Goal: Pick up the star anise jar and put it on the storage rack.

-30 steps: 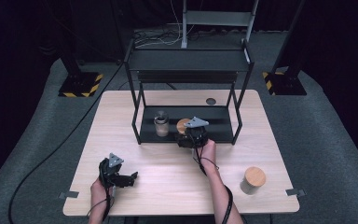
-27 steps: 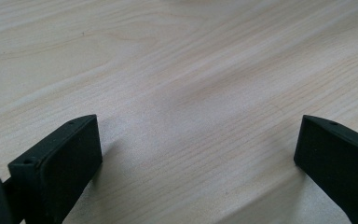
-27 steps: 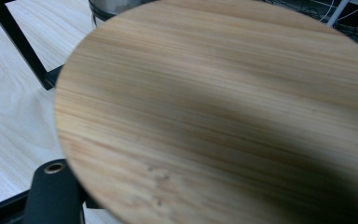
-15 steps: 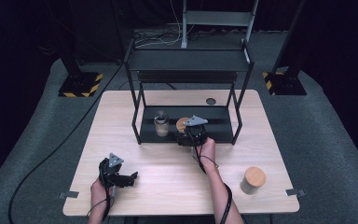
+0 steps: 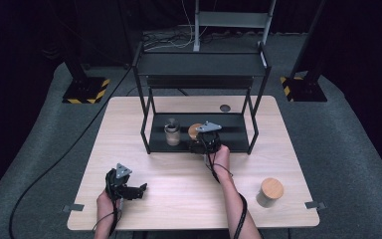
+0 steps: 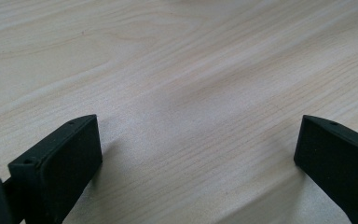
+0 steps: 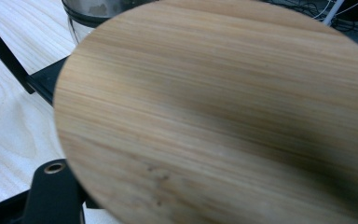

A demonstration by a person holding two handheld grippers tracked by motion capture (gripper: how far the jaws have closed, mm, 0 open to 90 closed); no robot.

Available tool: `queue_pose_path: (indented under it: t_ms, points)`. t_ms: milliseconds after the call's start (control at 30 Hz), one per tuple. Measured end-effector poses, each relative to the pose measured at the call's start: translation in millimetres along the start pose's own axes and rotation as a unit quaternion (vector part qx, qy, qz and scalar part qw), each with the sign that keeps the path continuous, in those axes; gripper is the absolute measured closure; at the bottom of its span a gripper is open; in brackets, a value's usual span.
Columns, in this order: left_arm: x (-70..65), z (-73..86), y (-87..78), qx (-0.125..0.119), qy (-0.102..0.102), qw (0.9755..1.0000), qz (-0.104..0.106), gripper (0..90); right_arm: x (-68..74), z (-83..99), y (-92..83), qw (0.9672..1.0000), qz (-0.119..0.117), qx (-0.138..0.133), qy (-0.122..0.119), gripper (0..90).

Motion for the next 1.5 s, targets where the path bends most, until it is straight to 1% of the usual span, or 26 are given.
queue_pose_path:
  t_ms: [867,1300,1500]
  points:
    - [0.0,0.0,0.0,0.000,0.000,1.0000,0.000,0.3,-2.9,-2.6,11.4,1.0000,0.001,0.007,0.004,25.0]
    - [-0.1,0.0,0.0,0.000,0.001,1.0000,0.000,0.3,-5.5,-2.9,17.7,0.9999,0.006,0.011,0.005,25.0]
    - [-0.1,0.0,0.0,0.000,0.001,1.0000,-0.001,0.3,-4.5,-2.9,20.9,0.9999,0.009,0.012,0.005,25.0]
Point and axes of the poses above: each handheld gripper's, and its own axes: y roughly forward along the jaws, z roughly out of its underside, x roughly to its left, the point moved 3 cm from there along y, roughly forward along the jaws, and after that the axes turned 1 degree about y, right-handed, at the moved point
